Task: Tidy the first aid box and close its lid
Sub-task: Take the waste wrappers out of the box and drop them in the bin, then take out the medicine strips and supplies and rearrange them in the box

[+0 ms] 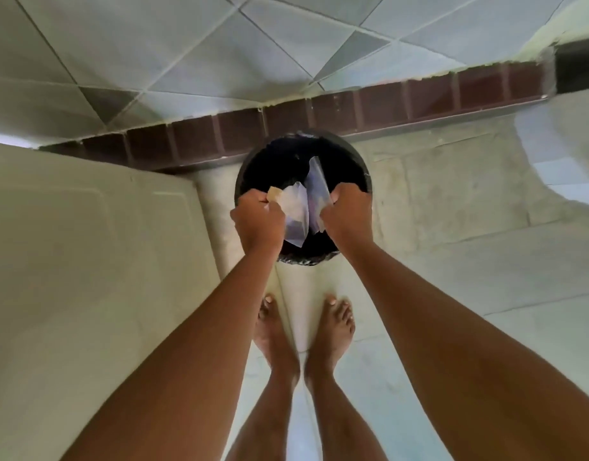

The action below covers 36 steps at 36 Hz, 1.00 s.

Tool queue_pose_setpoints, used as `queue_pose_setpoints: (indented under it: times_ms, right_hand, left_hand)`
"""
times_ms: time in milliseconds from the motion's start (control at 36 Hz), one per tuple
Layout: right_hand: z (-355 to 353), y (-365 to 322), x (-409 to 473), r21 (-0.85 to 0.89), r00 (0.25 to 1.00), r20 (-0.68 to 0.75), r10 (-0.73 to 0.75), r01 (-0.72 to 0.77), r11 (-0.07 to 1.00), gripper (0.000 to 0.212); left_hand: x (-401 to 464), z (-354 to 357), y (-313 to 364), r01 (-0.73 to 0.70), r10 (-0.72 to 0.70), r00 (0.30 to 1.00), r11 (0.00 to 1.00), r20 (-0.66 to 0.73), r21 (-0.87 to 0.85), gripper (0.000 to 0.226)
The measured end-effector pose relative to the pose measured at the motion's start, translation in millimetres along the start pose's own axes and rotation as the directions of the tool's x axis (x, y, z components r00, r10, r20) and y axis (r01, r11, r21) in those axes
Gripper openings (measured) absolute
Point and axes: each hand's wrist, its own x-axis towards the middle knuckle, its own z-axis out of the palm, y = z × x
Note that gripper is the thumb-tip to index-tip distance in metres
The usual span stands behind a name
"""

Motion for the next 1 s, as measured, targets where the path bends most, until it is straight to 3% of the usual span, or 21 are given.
queue_pose_setpoints:
  times_ms: [83,194,306,389,500,611,778,1000]
  right_hand:
    - [20.8,9.9,14.7,-0.036,1.000,-0.018,0.003,-0.004,0.999,0.018]
    - [26.1,18.8,14.0,0.004,0.999,-0.038,0.023,-0.023,1.000,0.019]
    - [8.7,14.8,-10.9,0.061,1.000,-0.019,-0.018,0.019,0.998,0.003]
    - [-20.7,-3.4,-43.3,0.089,0.998,-0.014,-0.055,0.056,0.994,0.008]
    - [-88.3,-48.7,-113.1,0.331,0.996,-0.081,-0.045,0.070,0.941,0.011]
    - [-164.8,-102.6,-189.4,0.492,0.979,-0.174,-0.109,0.182,0.851,0.014]
    - [-265.0,-187.5,-289.9,0.564,0.948,-0.274,-0.161,0.294,0.772,0.013]
    - [-343.3,-270.9,-427.9,0.581,0.906,-0.305,-0.292,0.420,0.697,0.010]
  left_hand:
    - [10.3,18.7,-6.5,0.032,-0.031,0.999,0.999,0.019,-0.037,0.013]
    - [9.4,23.7,-10.8,0.049,-0.046,0.998,0.997,0.052,-0.057,0.014]
    - [-8.0,4.6,-1.2,0.055,-0.044,0.995,0.991,0.094,-0.118,0.018]
    - [-33.8,-26.8,20.7,0.044,-0.029,0.996,0.981,0.082,-0.190,0.016]
    - [-89.5,-93.1,70.6,0.003,0.019,0.998,0.937,0.057,-0.348,0.016]
    - [-158.1,-174.8,125.3,-0.017,0.056,0.997,0.831,0.054,-0.555,0.017]
    - [-256.7,-304.7,192.9,-0.114,0.166,0.986,0.707,0.007,-0.698,0.019]
    - [-353.2,-455.6,226.1,-0.321,0.315,0.937,0.621,-0.147,-0.715,0.011]
